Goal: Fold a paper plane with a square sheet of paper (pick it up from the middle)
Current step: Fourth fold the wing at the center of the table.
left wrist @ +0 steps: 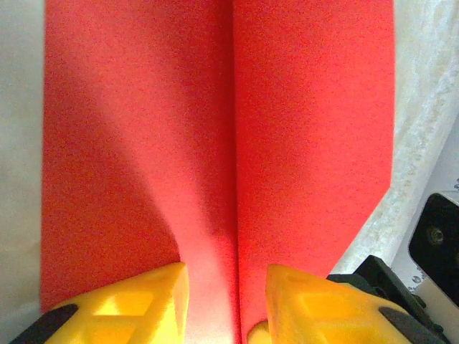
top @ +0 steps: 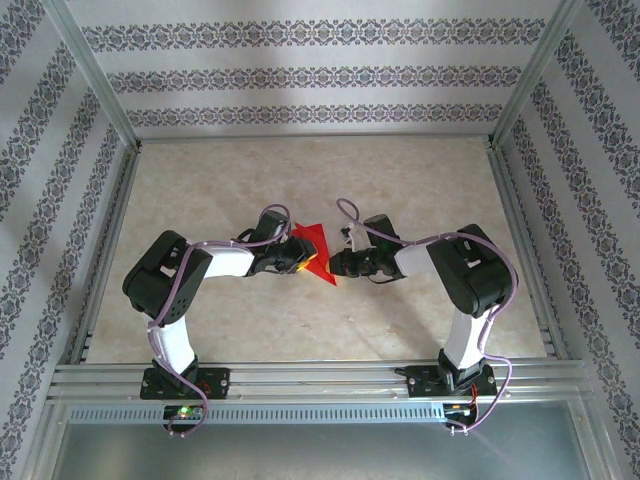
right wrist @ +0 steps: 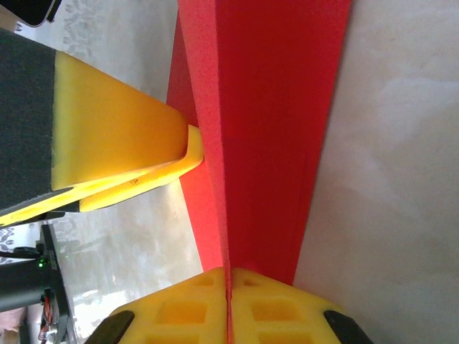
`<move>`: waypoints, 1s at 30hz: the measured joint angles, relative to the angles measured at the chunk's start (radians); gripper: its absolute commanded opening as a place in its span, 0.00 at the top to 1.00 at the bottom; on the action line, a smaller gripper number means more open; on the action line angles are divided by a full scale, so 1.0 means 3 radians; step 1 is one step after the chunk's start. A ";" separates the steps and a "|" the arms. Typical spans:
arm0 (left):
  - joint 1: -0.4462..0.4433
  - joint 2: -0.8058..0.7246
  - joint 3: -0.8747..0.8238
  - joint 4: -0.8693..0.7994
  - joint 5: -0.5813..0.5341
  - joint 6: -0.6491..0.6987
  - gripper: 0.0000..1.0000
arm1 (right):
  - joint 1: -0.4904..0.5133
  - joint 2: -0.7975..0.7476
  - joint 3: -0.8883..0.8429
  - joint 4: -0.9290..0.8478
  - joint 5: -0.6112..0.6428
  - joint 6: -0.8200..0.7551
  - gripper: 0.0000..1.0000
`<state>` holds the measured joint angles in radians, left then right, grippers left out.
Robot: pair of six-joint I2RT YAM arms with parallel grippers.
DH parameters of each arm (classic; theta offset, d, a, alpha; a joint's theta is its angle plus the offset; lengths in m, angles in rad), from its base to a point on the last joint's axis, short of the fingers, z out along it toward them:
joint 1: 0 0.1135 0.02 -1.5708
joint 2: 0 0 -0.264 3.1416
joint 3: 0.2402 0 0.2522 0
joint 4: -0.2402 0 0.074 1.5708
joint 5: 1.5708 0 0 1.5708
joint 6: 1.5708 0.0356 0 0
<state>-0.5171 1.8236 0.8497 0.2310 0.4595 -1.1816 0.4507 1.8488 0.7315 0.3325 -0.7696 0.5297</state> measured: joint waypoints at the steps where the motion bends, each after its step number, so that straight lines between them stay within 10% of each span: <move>1: 0.0000 0.0004 0.0004 -0.0004 0.0001 0.0000 0.67 | -0.0009 0.0013 0.0009 -0.0004 -0.0023 0.0005 0.90; 30: 0.0000 -0.0203 0.0121 -0.0017 0.0032 0.0300 0.79 | -0.0079 0.0132 0.0178 -0.0237 -0.0223 0.0159 0.92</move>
<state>-0.5171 1.7626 0.8860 0.2260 0.4690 -1.0916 0.4271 1.8885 0.7849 0.2615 -0.8364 0.5774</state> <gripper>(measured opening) 0.226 0.081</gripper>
